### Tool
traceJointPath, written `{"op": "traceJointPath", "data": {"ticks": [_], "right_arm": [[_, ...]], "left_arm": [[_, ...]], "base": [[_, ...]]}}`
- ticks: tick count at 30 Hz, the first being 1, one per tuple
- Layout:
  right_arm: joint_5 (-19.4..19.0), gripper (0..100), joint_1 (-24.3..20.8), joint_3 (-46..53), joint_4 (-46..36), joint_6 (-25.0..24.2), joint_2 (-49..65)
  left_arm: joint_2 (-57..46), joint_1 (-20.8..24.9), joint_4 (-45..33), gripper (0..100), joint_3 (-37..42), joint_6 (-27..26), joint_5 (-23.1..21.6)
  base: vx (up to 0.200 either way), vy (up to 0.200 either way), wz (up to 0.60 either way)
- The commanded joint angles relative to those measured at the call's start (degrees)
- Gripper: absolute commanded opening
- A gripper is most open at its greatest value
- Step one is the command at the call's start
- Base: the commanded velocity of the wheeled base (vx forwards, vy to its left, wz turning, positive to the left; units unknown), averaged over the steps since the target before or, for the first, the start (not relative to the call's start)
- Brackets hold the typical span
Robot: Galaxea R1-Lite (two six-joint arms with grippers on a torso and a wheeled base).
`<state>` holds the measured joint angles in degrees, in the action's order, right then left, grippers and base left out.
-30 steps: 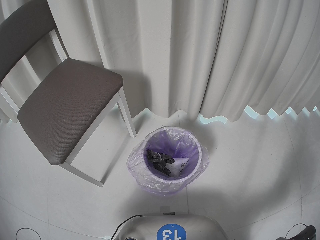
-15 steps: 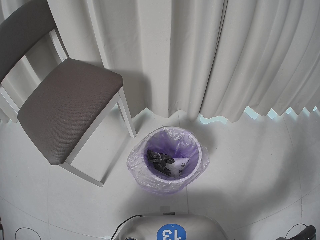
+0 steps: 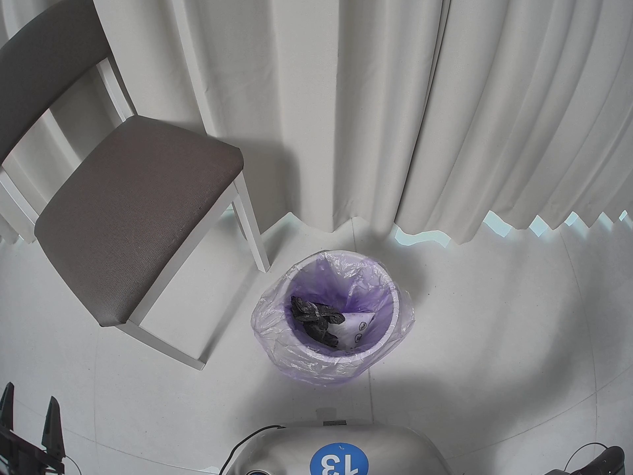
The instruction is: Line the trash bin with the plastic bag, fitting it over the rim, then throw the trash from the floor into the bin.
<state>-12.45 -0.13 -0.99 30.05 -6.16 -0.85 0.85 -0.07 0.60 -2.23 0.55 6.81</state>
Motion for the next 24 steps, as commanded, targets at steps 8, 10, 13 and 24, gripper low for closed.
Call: {"op": "traceJointPath", "data": {"ticks": [8, 10, 13, 24], "right_arm": [[1.20, 100, -0.04, 0.99, -0.34, 1.06, 0.77], [1.11, 100, -0.04, 0.99, -0.43, 1.94, 0.77], [0.23, 100, -0.04, 0.99, -0.87, 3.61, 0.77], [-3.20, 100, 0.05, 0.99, -17.92, 16.97, 0.77]], "left_arm": [[-0.85, 0.07, -0.51, 100, 2.23, -1.43, -7.96], [-0.85, 0.07, -0.51, 100, 2.23, -1.52, -7.96], [-0.85, 0.07, -0.51, 100, 2.23, -1.43, -7.96], [-0.85, 0.07, -0.51, 100, 2.23, -1.43, -7.96]], "base": [[0.000, 0.000, 0.00], [0.000, 0.000, 0.00], [0.000, 0.000, 0.00], [0.000, 0.000, 0.00]]}}
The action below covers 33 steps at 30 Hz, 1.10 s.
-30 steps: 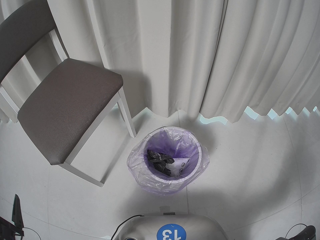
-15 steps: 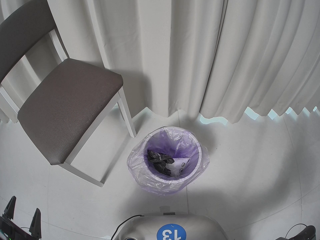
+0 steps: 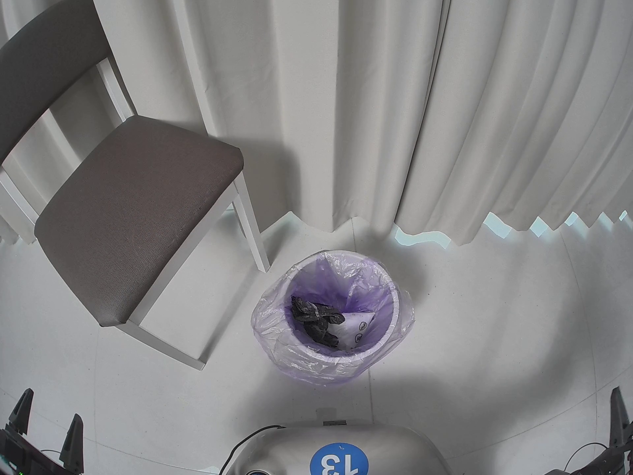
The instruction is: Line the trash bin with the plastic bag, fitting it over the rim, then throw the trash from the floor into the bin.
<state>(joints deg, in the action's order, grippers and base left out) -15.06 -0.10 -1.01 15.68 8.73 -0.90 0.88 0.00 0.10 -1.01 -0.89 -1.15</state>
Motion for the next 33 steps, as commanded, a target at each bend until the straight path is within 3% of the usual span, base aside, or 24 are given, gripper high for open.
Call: {"op": "traceJointPath", "data": {"ticks": [1, 9, 19, 25, 33], "right_arm": [[-0.59, 100, -0.08, 1.01, -4.16, 2.08, 0.81], [-0.06, 100, 0.01, 1.01, -11.19, 2.17, 0.81], [0.38, 100, 0.01, 1.01, -11.63, 1.38, 0.81], [5.21, 100, 0.01, 1.01, -11.81, 0.24, 0.81], [12.77, 100, 0.01, 1.01, -15.50, -8.03, 0.81]], "left_arm": [[-0.88, 0.00, -0.01, 100, 1.01, 0.10, 0.00], [-0.88, 0.00, -0.01, 100, 1.01, 0.01, 0.00], [-0.88, 0.00, -0.01, 100, 1.01, 0.10, 0.00], [-0.88, 0.00, 0.08, 100, 1.01, 0.01, 0.00], [-0.88, 0.00, 0.08, 100, 1.01, 1.51, 0.88]], "base": [[0.000, 0.000, 0.00], [0.000, 0.000, 0.00], [0.000, 0.000, 0.00], [0.000, 0.000, 0.00], [0.000, 0.000, 0.00]]}}
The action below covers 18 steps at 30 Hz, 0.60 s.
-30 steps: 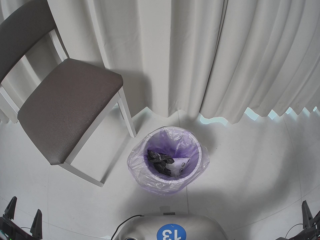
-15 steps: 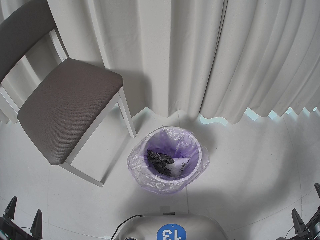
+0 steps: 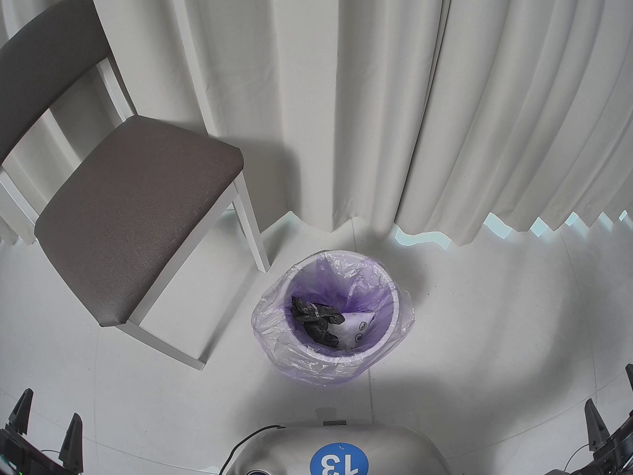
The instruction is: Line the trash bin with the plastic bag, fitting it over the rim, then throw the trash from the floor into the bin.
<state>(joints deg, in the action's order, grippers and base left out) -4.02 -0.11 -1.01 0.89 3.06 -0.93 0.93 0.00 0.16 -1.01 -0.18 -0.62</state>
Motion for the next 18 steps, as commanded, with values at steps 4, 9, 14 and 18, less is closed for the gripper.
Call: {"op": "traceJointPath", "data": {"ticks": [4, 9, 14, 18], "right_arm": [[1.83, 100, 0.02, 1.01, -0.63, -3.06, 0.84], [-1.34, 100, 0.02, 1.01, -0.54, 1.77, 0.84], [2.79, 100, 0.02, 1.01, -0.45, -4.99, 0.84], [2.27, 100, 0.02, 1.01, -0.63, -2.09, 0.84]], "left_arm": [[-0.93, 0.00, 0.11, 100, 1.01, 0.89, 0.89], [-0.93, 0.00, 0.02, 100, 1.01, -2.28, -1.14], [-0.84, 0.00, 0.02, 100, 1.01, 1.50, 0.97], [-0.93, 0.00, 0.02, 100, 1.01, 0.18, 0.89]], "base": [[0.000, 0.000, 0.00], [0.000, 0.000, 0.00], [0.000, 0.000, 0.00], [0.000, 0.000, 0.00]]}}
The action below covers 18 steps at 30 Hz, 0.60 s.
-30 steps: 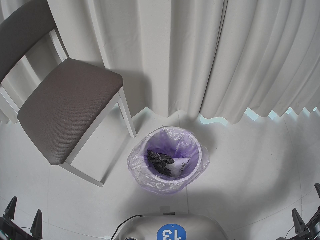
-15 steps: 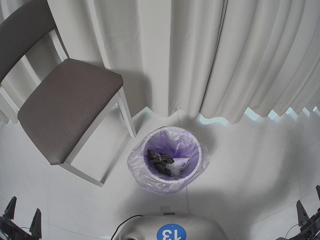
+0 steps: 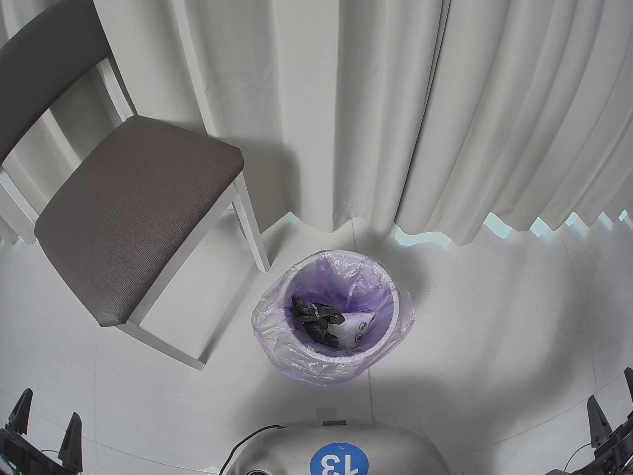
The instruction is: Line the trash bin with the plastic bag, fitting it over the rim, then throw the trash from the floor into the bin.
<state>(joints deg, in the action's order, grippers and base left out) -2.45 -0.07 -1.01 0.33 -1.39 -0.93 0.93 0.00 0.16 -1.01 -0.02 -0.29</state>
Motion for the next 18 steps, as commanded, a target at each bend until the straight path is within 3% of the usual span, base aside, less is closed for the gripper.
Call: {"op": "traceJointPath", "data": {"ticks": [1, 5, 8, 18], "right_arm": [[0.43, 100, -0.01, 1.01, 0.02, 2.44, 0.84], [1.04, 100, -0.01, 1.01, 0.20, -0.10, 0.84], [0.17, 100, -0.01, 1.01, 0.02, 2.97, 0.84], [-0.10, 100, -0.01, 1.01, 0.11, 2.27, 0.84]], "left_arm": [[-0.84, 0.00, -0.07, 100, 1.01, 0.11, 0.64], [-0.84, 0.00, -0.07, 100, 1.01, -0.06, 0.56], [-0.84, 0.00, -0.07, 100, 1.01, 0.11, 0.29], [-0.84, 0.00, -0.07, 100, 1.01, -0.15, 0.29]], "base": [[0.000, 0.000, 0.00], [0.000, 0.000, 0.00], [0.000, 0.000, 0.00], [0.000, 0.000, 0.00]]}}
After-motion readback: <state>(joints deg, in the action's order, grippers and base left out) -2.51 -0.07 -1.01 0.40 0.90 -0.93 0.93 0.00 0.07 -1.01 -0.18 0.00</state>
